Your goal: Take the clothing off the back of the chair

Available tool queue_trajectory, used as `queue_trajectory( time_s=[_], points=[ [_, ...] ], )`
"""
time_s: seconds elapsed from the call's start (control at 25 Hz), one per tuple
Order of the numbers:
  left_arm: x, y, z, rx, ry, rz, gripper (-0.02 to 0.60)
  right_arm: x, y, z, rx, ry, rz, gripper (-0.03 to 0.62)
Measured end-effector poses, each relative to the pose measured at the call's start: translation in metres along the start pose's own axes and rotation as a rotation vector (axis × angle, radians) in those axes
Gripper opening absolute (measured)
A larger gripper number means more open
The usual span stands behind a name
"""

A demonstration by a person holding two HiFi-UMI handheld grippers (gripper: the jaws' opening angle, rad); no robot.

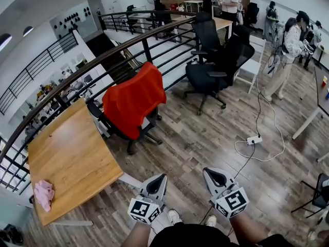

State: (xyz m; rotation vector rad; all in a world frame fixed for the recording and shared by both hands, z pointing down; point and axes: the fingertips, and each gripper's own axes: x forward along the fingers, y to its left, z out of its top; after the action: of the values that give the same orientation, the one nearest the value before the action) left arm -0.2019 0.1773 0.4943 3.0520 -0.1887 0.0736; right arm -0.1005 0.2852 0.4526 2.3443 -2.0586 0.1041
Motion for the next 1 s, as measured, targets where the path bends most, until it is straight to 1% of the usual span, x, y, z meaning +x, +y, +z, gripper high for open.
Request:
queue_trajectory(
  time_s=[0.28, 0.4, 0.52, 0.76, 1.0],
  points=[
    [-0.026, 0.045, 0.007, 0.010, -0.006, -0.036, 0.015, 0.040, 0.040, 0.008, -0.008, -0.014, -0.011, 0.006],
    [-0.038, 0.063, 0.004, 0.010, 0.002, -0.030, 0.015, 0.051, 0.057, 0.007, -0.012, -0.011, -0.005, 0.006],
    [-0.044, 0.076, 0.002, -0.003, 0.001, -0.016, 0.016, 0.058, 0.065, 0.004, -0.025, 0.004, 0.004, 0.006],
    [-0.038, 0.091, 0.000, -0.012, -0.003, 0.002, 0.015, 0.077, 0.056, 0.002, -0.028, 0.006, 0.017, 0.006],
    [-0.010, 0.100, 0.007, 0.004, -0.004, 0.038, 0.015, 0.101, 0.025, 0.003, -0.022, 0.000, 0.054, 0.006]
  ],
)
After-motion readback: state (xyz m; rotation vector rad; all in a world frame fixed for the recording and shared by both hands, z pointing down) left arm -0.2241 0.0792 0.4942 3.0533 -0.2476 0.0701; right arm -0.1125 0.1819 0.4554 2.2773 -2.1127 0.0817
